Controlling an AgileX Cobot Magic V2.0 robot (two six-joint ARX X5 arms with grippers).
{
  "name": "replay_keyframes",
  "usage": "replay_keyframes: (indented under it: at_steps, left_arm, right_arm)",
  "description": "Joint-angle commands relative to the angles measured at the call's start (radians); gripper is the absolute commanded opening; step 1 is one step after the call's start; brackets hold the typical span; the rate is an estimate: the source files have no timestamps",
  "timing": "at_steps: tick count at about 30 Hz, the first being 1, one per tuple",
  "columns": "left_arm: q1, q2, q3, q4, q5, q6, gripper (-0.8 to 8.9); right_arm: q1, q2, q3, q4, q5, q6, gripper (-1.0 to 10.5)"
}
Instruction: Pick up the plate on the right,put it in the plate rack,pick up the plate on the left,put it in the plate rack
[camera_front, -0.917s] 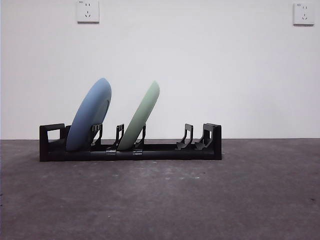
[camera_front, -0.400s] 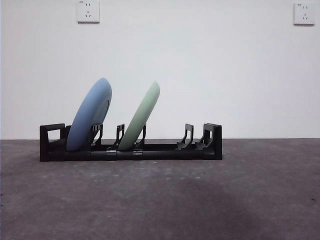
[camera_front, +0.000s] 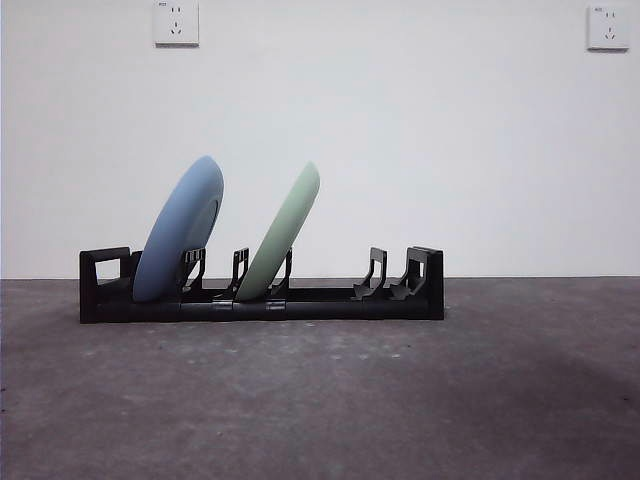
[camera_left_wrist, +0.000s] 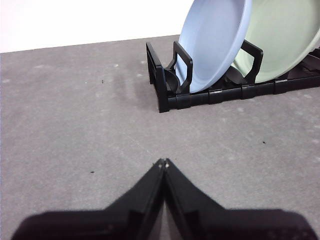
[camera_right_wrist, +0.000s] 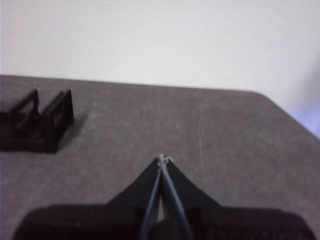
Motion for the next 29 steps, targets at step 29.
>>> replay_keyframes:
  at_steps: [29]
  left_arm:
    - [0.003,0.000,-0.010,0.006,0.000,-0.010,-0.04]
  right_arm:
    - [0.000,-0.029,-0.087,-0.057,0.001,0.047,0.0]
